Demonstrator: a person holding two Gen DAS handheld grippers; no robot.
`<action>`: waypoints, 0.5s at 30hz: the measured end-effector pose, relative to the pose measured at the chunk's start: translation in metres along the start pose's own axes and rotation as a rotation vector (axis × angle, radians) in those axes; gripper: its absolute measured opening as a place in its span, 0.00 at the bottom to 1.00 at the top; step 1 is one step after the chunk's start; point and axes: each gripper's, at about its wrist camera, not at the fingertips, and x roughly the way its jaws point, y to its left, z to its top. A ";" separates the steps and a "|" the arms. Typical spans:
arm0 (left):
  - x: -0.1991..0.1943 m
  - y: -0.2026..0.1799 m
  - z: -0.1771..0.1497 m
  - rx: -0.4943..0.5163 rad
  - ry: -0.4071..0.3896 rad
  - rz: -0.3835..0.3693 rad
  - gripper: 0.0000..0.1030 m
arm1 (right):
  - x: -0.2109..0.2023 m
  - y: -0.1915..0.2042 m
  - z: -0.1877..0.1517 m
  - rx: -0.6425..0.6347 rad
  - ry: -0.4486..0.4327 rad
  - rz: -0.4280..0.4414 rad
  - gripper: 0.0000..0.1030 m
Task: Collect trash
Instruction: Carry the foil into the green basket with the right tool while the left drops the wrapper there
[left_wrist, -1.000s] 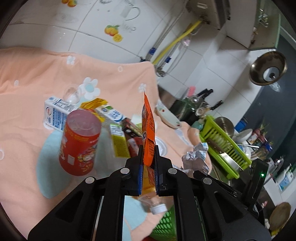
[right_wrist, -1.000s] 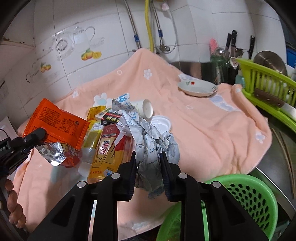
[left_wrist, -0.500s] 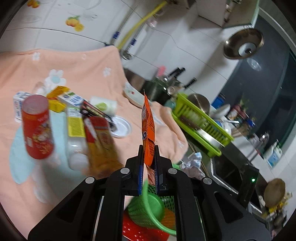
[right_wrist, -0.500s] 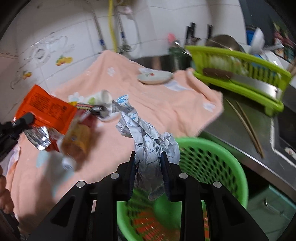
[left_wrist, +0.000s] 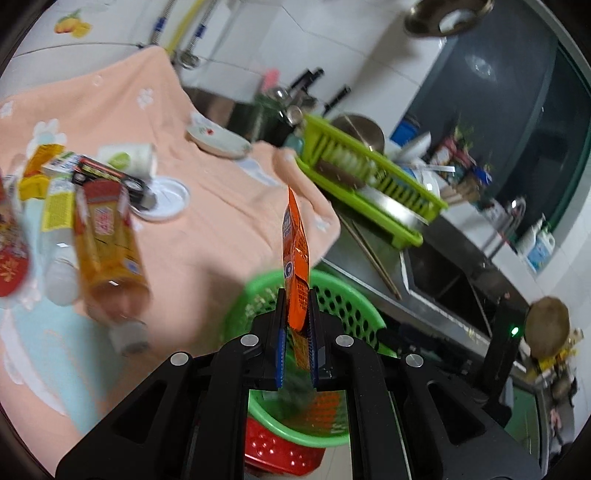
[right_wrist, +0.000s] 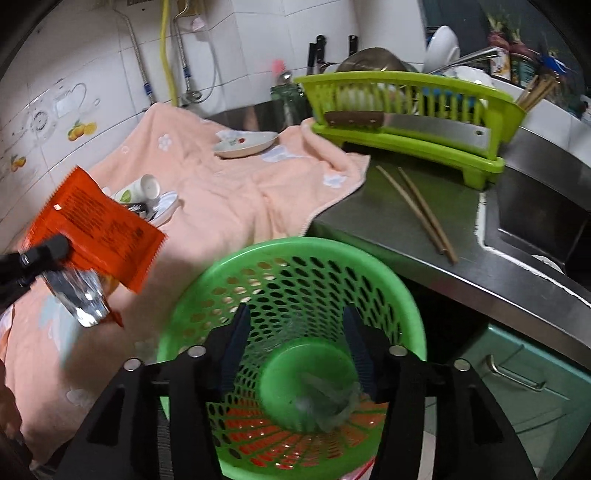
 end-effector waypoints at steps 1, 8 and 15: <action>0.006 -0.004 -0.003 0.011 0.019 -0.001 0.08 | -0.002 -0.003 -0.001 0.003 -0.002 -0.002 0.54; 0.035 -0.020 -0.021 0.048 0.118 0.000 0.11 | -0.008 -0.014 -0.004 0.027 -0.014 -0.003 0.68; 0.047 -0.025 -0.028 0.057 0.159 0.010 0.28 | -0.008 -0.016 -0.005 0.039 -0.017 0.002 0.71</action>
